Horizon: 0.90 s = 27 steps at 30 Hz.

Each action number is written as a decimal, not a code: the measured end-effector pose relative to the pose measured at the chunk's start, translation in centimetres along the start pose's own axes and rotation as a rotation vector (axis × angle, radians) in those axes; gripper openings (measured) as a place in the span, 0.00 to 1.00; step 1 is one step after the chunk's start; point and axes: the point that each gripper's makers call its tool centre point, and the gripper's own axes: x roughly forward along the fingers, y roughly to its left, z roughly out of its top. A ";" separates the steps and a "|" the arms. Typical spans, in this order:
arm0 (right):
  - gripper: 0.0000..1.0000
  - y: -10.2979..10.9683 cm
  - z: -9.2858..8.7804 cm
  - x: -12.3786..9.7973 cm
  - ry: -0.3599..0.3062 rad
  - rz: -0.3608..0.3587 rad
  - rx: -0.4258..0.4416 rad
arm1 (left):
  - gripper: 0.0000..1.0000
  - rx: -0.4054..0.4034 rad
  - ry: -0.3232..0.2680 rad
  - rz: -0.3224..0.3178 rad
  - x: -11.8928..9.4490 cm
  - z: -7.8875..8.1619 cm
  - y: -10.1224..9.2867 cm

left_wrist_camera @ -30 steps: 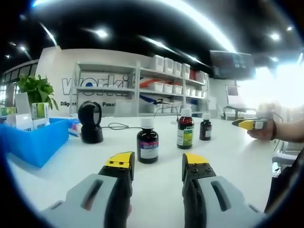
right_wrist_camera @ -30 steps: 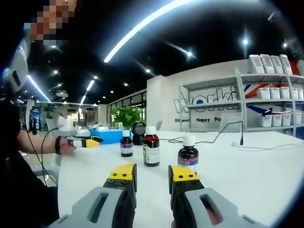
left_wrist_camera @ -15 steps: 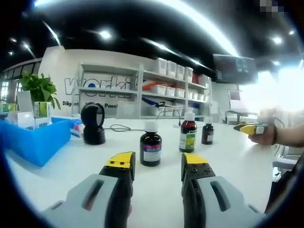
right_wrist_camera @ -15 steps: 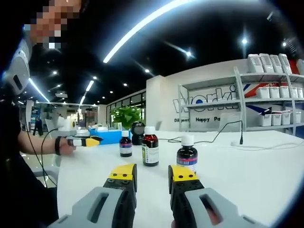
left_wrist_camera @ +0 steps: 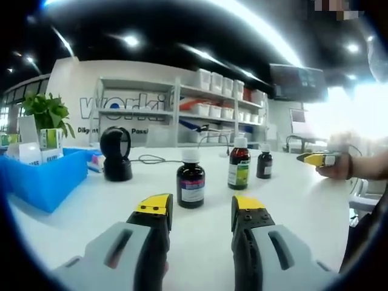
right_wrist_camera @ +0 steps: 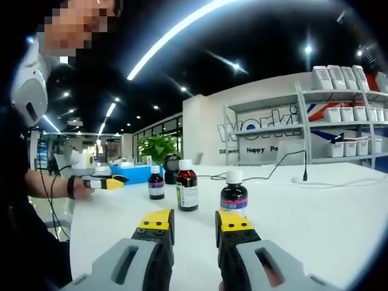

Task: Rotate the medicine bottle to make it face forward pick up the medicine bottle inspect the drug traceability code place the medicine on the table

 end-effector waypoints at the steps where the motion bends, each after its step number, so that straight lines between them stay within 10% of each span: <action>1: 0.22 -0.1 -0.1 0.0 0.003 -0.001 -0.004 | 0.30 0.000 0.002 0.000 0.0 0.0 0.0; 27: 0.19 0.1 -0.3 0.1 0.028 -0.005 -0.001 | 0.30 0.038 0.017 0.027 0.1 -0.3 0.3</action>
